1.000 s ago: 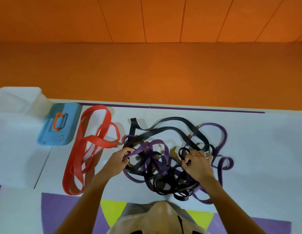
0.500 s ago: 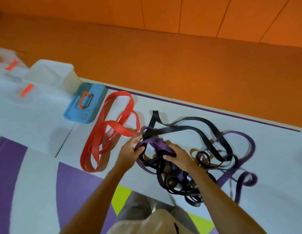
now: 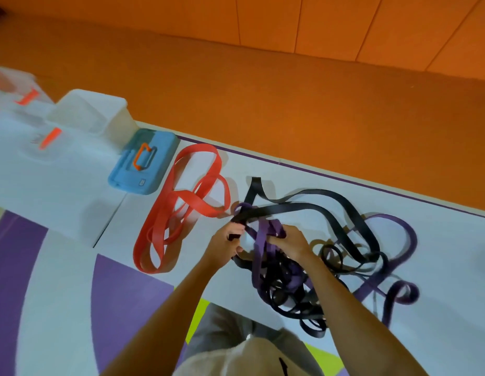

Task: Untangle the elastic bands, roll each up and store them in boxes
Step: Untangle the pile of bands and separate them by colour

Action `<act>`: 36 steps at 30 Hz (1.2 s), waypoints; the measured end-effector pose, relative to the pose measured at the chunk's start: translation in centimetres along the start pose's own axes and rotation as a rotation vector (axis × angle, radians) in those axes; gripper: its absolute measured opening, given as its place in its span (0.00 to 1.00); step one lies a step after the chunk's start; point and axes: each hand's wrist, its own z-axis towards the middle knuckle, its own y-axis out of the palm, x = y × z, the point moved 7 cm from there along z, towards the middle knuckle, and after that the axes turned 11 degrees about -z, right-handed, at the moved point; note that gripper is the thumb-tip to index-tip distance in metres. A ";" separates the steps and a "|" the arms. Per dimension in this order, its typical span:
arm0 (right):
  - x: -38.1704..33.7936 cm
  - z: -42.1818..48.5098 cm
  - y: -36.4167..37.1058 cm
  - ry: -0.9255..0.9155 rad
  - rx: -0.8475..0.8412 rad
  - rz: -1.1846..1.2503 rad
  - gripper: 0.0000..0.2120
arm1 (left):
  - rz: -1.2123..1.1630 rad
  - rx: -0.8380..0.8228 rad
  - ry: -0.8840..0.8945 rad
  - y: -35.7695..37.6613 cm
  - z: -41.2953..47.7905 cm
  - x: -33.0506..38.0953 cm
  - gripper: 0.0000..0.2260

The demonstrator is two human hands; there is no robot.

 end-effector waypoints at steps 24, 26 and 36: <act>3.4 -4.6 -11.1 -0.053 0.293 0.057 0.06 | 0.039 0.270 -0.097 0.3 0.7 -0.6 0.11; 3.4 -4.6 -10.9 -0.053 0.274 0.017 0.06 | -0.025 0.266 -0.144 0.0 1.1 -1.0 0.10; 5.7 -4.3 -11.3 0.076 0.435 0.093 0.03 | -0.140 0.195 -0.093 -2.5 0.5 -2.1 0.04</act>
